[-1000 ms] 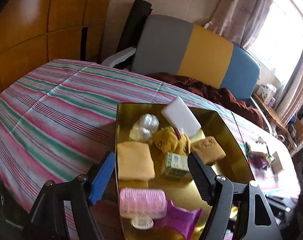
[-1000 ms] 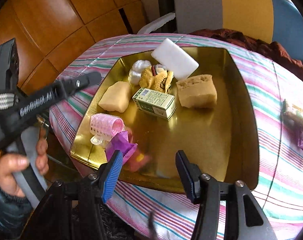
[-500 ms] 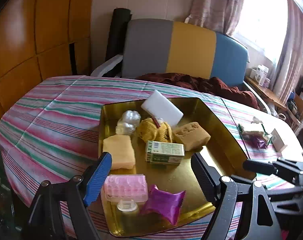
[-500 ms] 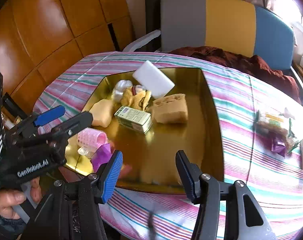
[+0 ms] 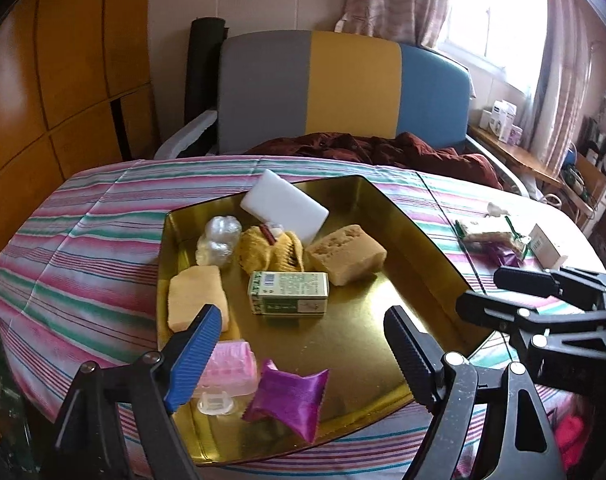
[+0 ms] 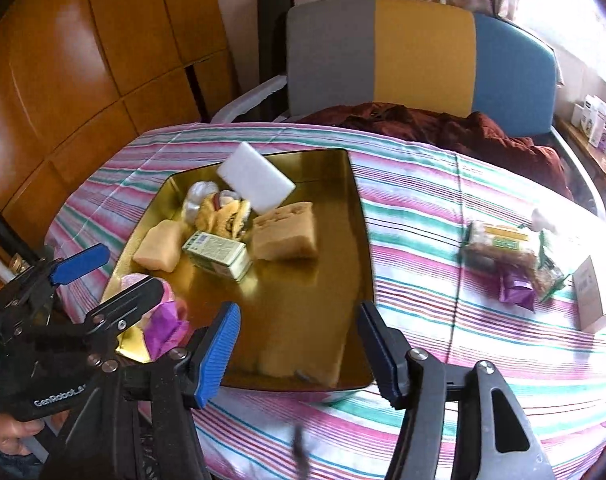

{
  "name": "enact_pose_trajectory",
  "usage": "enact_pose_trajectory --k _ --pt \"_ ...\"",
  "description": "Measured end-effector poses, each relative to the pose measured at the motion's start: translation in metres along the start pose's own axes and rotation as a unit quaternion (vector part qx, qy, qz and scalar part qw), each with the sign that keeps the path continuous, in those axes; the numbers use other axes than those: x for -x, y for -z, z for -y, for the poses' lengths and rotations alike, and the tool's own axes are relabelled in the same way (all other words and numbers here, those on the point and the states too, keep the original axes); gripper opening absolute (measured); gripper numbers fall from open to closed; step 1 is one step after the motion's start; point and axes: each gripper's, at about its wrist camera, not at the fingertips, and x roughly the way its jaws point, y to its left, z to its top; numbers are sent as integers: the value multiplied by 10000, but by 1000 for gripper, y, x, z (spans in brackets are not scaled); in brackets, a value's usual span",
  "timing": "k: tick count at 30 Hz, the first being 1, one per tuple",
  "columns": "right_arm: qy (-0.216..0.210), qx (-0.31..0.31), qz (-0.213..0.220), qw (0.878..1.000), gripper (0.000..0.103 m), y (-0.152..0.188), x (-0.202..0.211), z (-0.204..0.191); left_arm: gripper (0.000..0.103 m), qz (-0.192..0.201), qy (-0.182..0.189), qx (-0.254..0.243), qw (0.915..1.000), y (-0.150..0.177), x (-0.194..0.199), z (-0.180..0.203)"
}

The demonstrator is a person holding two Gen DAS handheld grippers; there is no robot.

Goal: Organize objects
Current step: 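Move both grippers from the tray back to the pile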

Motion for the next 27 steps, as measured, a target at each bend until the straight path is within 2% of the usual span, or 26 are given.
enact_pose_trajectory --k 6,13,21,27 --pt "211 -253 5 9995 62 0 3 28 84 -72 89 -144 9998 0 -3 11" --pt "531 -717 -275 9956 62 7 -2 77 84 -156 237 -283 9992 1 -7 23" --pt "1132 -1389 -375 9831 62 4 11 159 84 -198 294 -330 9988 -1 -10 29" --pt "1535 -1992 -298 9674 62 3 20 237 84 -234 322 -435 9983 -4 -14 38"
